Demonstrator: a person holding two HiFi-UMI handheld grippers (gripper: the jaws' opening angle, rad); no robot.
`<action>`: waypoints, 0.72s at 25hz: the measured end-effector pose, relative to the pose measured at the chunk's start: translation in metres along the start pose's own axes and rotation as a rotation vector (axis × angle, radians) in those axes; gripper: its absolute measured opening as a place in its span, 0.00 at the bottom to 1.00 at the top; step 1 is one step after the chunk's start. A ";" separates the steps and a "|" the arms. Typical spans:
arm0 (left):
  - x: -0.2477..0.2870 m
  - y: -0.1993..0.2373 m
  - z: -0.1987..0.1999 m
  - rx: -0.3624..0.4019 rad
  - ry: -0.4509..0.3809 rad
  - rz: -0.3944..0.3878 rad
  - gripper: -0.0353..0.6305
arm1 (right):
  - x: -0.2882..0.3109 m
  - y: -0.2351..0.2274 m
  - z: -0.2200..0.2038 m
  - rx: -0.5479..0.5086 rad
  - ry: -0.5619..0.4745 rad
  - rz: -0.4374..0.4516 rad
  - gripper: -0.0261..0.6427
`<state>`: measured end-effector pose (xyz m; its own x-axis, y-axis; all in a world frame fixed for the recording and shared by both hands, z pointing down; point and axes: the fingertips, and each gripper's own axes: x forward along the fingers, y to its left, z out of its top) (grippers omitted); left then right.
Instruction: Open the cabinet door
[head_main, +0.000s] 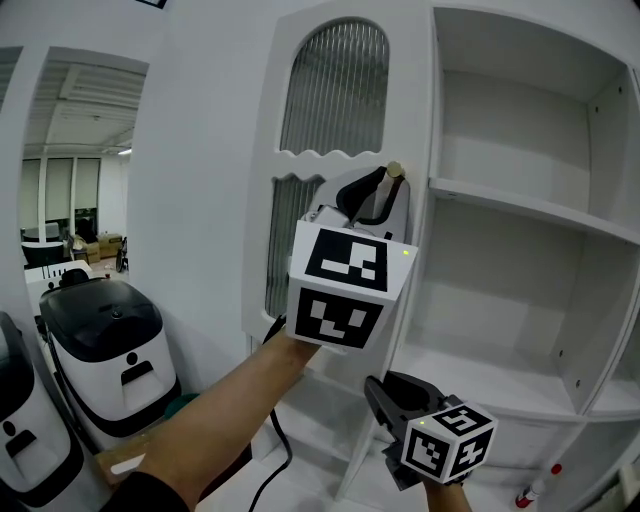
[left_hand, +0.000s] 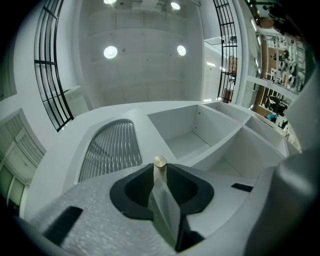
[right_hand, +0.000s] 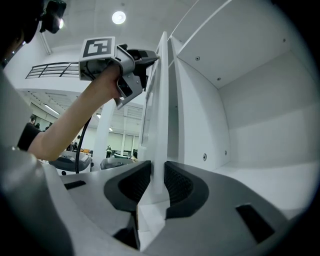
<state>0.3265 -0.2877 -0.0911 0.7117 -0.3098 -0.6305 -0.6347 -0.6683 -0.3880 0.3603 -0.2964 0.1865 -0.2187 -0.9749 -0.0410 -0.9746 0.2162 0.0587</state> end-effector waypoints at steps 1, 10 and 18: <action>-0.003 0.001 -0.003 -0.003 0.001 0.007 0.18 | 0.000 0.000 0.000 0.000 -0.003 -0.001 0.17; -0.038 0.000 -0.045 -0.047 0.101 0.011 0.18 | -0.001 0.000 0.001 -0.003 -0.021 -0.004 0.17; -0.081 -0.005 -0.093 -0.114 0.226 0.036 0.18 | -0.001 0.001 0.001 -0.008 -0.023 -0.006 0.17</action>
<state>0.2998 -0.3220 0.0243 0.7469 -0.4693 -0.4711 -0.6317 -0.7221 -0.2822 0.3599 -0.2954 0.1855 -0.2140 -0.9747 -0.0642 -0.9755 0.2098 0.0660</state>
